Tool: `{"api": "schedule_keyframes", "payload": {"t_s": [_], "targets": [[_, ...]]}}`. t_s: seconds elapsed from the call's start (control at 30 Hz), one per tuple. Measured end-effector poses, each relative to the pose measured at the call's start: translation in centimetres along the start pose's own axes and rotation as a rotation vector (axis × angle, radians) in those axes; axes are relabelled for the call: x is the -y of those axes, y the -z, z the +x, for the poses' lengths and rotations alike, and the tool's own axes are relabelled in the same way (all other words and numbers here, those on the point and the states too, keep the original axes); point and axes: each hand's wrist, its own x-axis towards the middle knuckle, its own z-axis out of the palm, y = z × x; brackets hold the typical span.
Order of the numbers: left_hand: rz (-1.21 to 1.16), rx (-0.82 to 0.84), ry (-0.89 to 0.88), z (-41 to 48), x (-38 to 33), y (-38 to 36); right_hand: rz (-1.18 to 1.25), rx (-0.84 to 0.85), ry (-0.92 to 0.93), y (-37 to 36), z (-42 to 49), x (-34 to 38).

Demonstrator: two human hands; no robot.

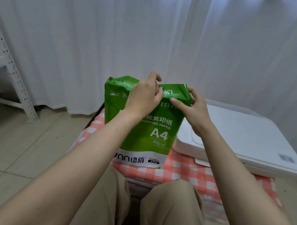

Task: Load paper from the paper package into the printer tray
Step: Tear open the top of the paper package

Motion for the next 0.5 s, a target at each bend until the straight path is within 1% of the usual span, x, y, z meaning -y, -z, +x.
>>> {"api": "schedule_keyframes", "payload": {"t_s": [0.1, 0.17, 0.3, 0.5], "targets": [[-0.003, -0.038, 0.039, 0.0, -0.1, 0.0, 0.015, -0.017, 0.029, -0.4, 0.1, 0.0], [-0.003, -0.014, 0.062, 0.4, 0.0, 0.0, 0.021, -0.03, 0.031, -0.5, 0.4, 0.1], [0.063, 0.038, 0.002, 0.8, -0.1, 0.0, -0.063, -0.049, 0.062, -0.3, 0.7, 0.5], [0.233, 0.218, -0.074, 2.1, 0.1, 0.4, -0.086, -0.016, 0.053, -0.2, 0.8, 1.1]]}}
